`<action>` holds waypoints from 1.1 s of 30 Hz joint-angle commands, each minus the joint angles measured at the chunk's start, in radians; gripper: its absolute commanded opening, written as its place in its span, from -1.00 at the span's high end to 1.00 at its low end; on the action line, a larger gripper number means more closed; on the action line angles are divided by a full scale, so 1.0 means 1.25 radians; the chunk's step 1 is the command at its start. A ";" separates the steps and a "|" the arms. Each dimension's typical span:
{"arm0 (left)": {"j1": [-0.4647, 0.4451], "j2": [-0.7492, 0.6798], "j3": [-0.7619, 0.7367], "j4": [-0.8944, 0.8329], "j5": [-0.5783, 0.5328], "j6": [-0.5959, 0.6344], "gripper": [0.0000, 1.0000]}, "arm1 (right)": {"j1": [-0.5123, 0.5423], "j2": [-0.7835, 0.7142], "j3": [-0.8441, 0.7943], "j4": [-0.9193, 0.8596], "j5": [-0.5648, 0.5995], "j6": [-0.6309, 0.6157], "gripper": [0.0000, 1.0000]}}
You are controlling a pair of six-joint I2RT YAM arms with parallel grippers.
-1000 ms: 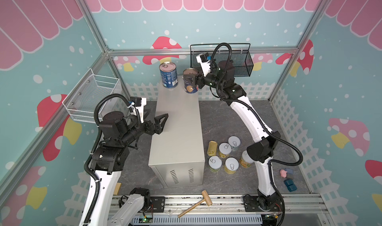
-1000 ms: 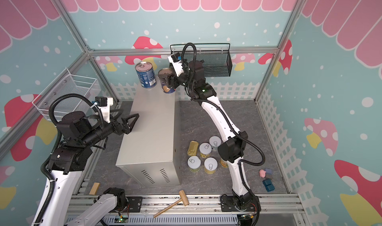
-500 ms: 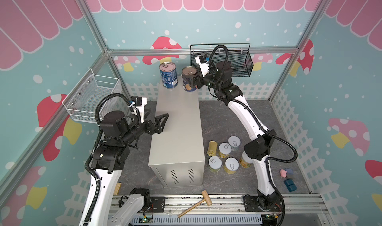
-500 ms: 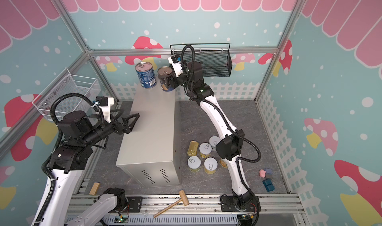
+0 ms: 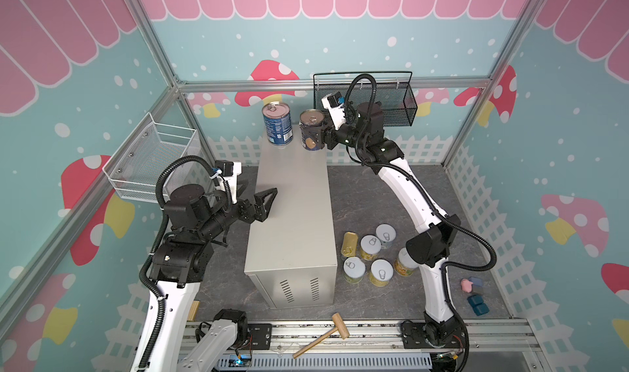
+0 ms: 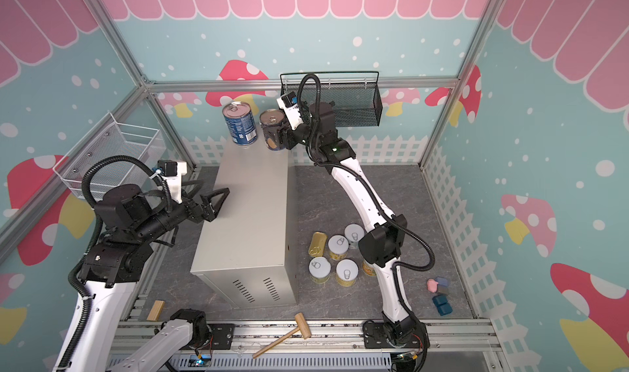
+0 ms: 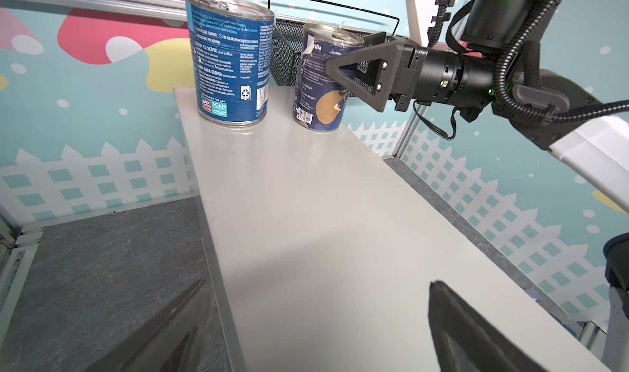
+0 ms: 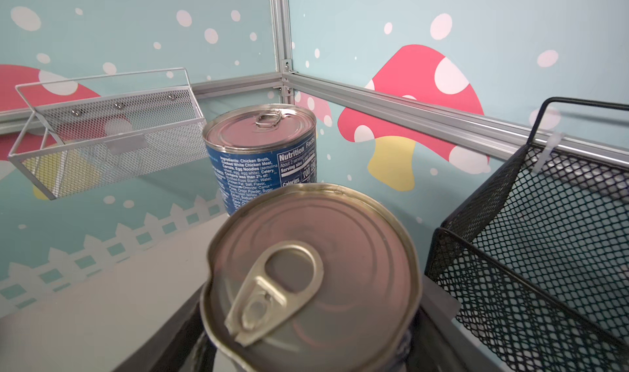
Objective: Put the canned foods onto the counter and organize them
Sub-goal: 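Push the tomato can toward the back wall beside the blue can with the right gripper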
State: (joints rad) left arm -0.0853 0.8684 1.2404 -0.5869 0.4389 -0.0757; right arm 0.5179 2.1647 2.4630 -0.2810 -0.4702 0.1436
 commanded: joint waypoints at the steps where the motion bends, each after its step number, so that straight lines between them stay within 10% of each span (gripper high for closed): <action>1: 0.002 -0.014 -0.003 -0.001 0.008 0.000 -0.98 | 0.000 -0.016 -0.012 -0.011 0.001 0.003 -0.38; 33: 0.001 -0.033 -0.017 -0.010 -0.015 0.013 -0.98 | 0.030 0.065 -0.011 0.098 0.074 0.003 -0.26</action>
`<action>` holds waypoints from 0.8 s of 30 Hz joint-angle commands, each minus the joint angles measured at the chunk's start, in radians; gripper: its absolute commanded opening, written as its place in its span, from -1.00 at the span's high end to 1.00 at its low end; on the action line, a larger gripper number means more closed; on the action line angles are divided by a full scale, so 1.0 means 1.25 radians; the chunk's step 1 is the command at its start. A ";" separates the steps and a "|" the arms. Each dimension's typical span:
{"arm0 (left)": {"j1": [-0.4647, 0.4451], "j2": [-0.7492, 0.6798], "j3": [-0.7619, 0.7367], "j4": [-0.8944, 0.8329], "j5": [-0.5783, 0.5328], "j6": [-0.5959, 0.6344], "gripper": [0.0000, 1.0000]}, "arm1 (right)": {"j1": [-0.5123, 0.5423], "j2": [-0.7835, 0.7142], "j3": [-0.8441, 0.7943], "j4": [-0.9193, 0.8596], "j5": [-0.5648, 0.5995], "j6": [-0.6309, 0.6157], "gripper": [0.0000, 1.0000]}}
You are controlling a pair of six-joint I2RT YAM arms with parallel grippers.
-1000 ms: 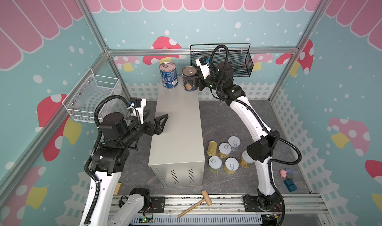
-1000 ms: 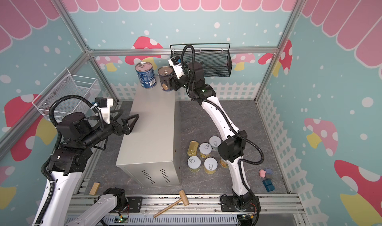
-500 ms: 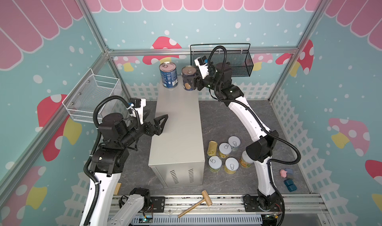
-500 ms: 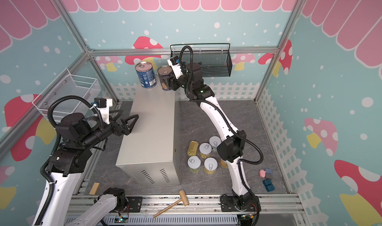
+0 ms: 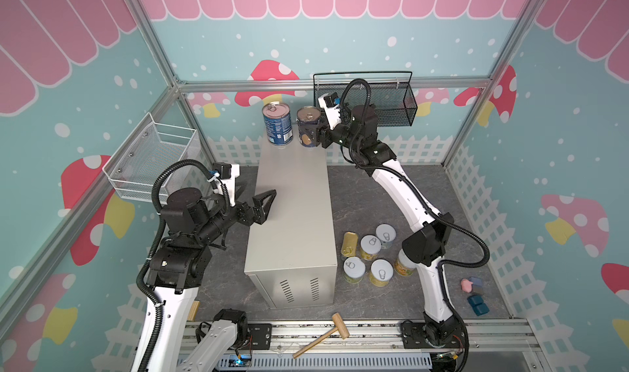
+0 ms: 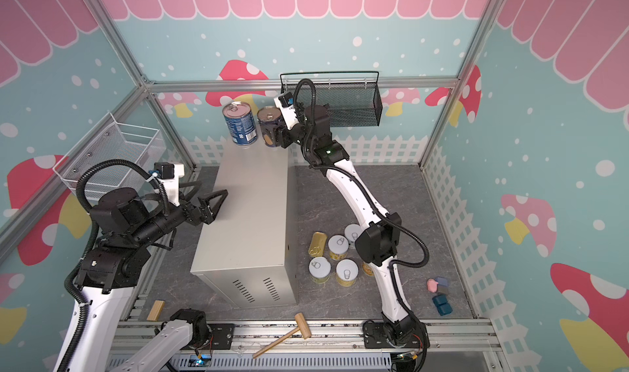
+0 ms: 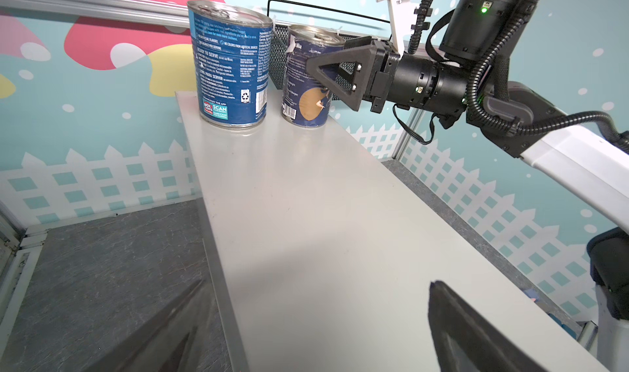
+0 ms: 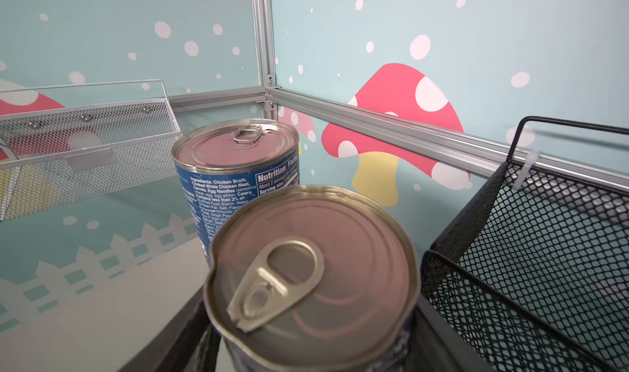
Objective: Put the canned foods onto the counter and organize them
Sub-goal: 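Push the tomato can toward the back wall beside the blue can with the right gripper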
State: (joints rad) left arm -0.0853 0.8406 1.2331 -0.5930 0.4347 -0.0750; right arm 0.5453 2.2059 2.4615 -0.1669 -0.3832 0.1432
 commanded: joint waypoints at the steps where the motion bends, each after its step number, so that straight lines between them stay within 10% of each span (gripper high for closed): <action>1: 0.001 -0.013 -0.012 -0.006 -0.013 0.012 -0.98 | 0.008 0.036 -0.009 0.011 0.003 0.005 -0.27; 24: 0.001 -0.021 -0.017 -0.005 -0.015 0.015 -0.98 | 0.016 0.026 -0.007 0.032 -0.013 0.012 -0.47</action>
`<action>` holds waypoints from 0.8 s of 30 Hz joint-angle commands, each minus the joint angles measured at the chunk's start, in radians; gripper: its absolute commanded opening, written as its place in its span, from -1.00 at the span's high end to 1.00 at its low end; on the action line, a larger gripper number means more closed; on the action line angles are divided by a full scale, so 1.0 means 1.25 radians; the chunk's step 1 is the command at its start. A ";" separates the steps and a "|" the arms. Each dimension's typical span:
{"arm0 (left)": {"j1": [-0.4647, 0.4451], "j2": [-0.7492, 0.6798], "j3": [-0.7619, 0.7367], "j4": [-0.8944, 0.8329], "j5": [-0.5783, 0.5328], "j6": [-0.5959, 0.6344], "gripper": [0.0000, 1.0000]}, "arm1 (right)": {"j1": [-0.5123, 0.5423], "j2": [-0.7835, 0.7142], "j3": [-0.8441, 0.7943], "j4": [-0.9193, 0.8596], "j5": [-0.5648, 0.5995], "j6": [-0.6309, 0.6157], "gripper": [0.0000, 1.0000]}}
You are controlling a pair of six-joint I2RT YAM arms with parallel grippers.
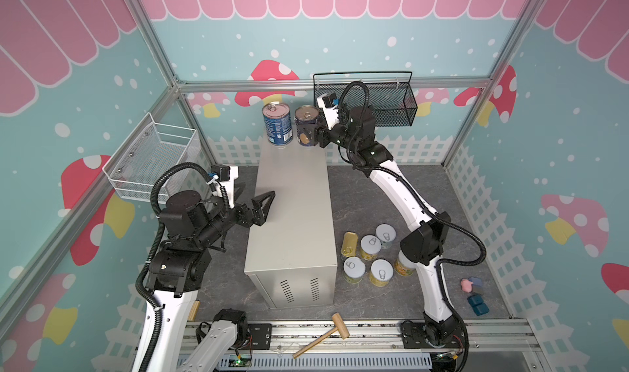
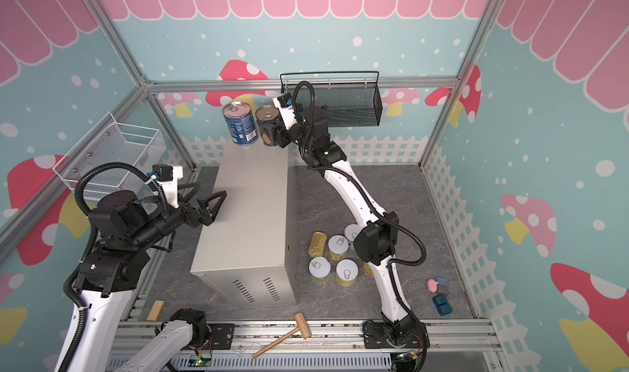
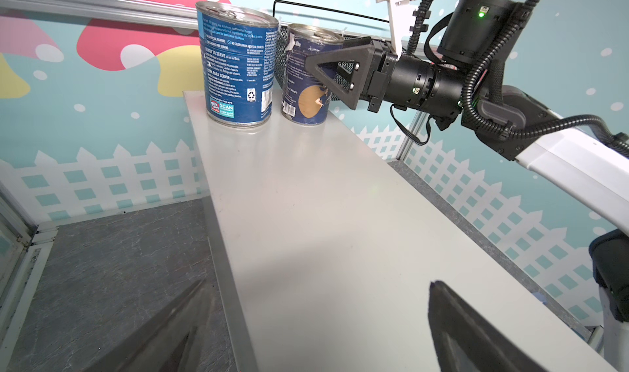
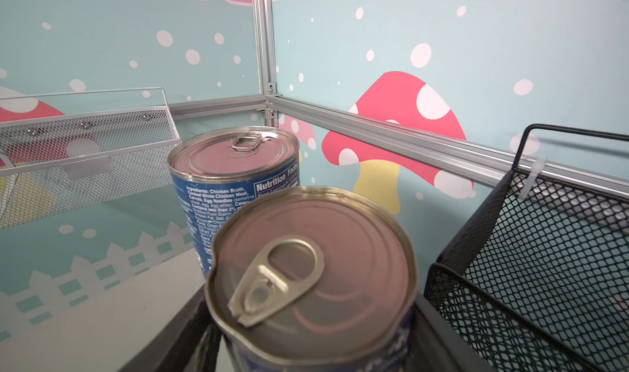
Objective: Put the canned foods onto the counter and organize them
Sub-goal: 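Push the tomato can toward the back wall beside the blue can with the right gripper, then open the right gripper and withdraw it from the tomato can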
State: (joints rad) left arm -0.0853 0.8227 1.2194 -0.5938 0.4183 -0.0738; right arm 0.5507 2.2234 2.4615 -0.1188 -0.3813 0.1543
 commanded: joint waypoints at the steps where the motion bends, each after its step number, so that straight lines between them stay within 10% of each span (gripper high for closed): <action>1: 0.002 -0.006 -0.006 -0.005 -0.002 0.015 -0.98 | 0.012 0.011 -0.007 -0.005 -0.019 0.003 -0.50; 24: 0.001 -0.009 -0.003 0.004 0.015 0.005 -0.98 | 0.012 -0.061 -0.023 -0.035 0.019 -0.017 -0.93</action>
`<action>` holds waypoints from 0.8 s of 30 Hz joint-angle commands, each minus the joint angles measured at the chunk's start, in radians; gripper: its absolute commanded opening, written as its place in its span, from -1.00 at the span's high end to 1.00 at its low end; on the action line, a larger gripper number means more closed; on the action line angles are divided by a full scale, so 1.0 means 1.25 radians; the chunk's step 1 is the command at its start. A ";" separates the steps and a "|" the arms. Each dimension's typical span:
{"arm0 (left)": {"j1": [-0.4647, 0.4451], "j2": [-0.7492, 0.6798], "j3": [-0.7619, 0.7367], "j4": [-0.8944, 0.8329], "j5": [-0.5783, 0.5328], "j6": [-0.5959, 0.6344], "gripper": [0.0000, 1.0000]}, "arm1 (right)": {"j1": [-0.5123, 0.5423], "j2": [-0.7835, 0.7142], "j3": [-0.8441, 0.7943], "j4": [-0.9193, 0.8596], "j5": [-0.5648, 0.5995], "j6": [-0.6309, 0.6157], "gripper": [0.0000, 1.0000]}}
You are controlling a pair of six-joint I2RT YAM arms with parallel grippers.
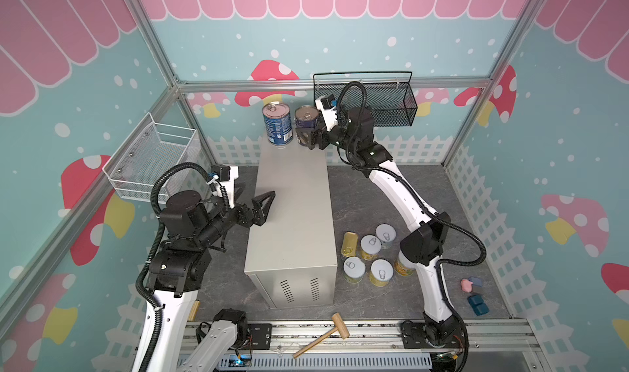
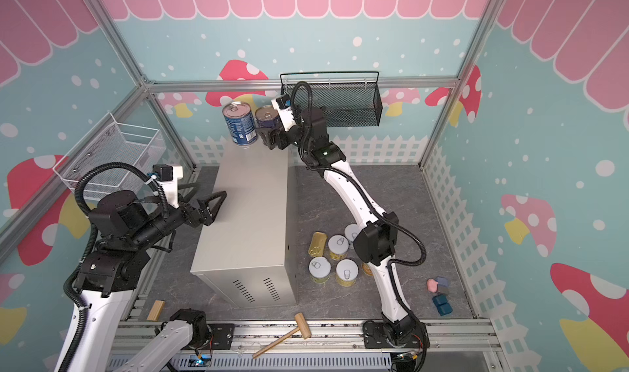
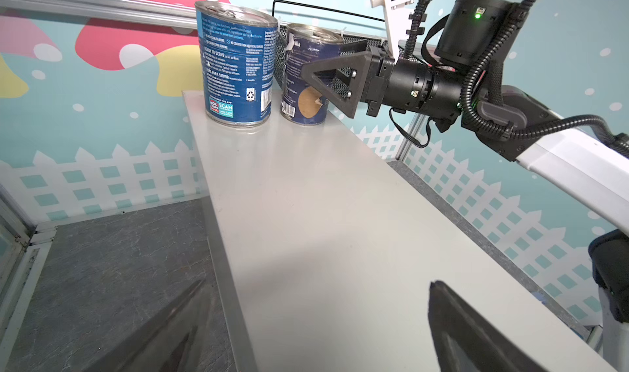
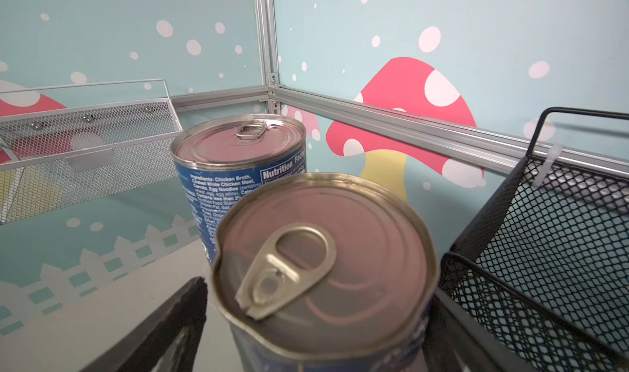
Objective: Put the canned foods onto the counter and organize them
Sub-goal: 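Open the right gripper and withdraw it from the tomato can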
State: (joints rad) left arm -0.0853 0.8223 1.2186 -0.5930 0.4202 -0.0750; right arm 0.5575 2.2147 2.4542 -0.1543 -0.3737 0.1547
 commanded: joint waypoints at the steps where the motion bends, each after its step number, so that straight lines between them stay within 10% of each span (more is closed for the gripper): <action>1: 0.002 -0.009 -0.003 0.003 0.015 0.007 -0.98 | 0.006 -0.064 -0.030 -0.002 0.019 -0.020 -0.93; 13: 0.001 -0.005 -0.001 0.000 0.005 0.012 -0.98 | 0.006 -0.215 -0.229 -0.010 0.128 -0.058 -0.96; 24: -0.003 0.000 0.019 -0.031 0.002 0.019 -0.98 | 0.005 -0.667 -0.800 -0.027 0.281 -0.030 -0.97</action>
State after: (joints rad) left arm -0.0856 0.8234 1.2190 -0.6037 0.4194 -0.0711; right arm 0.5587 1.4979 1.5795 -0.1787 -0.1184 0.1043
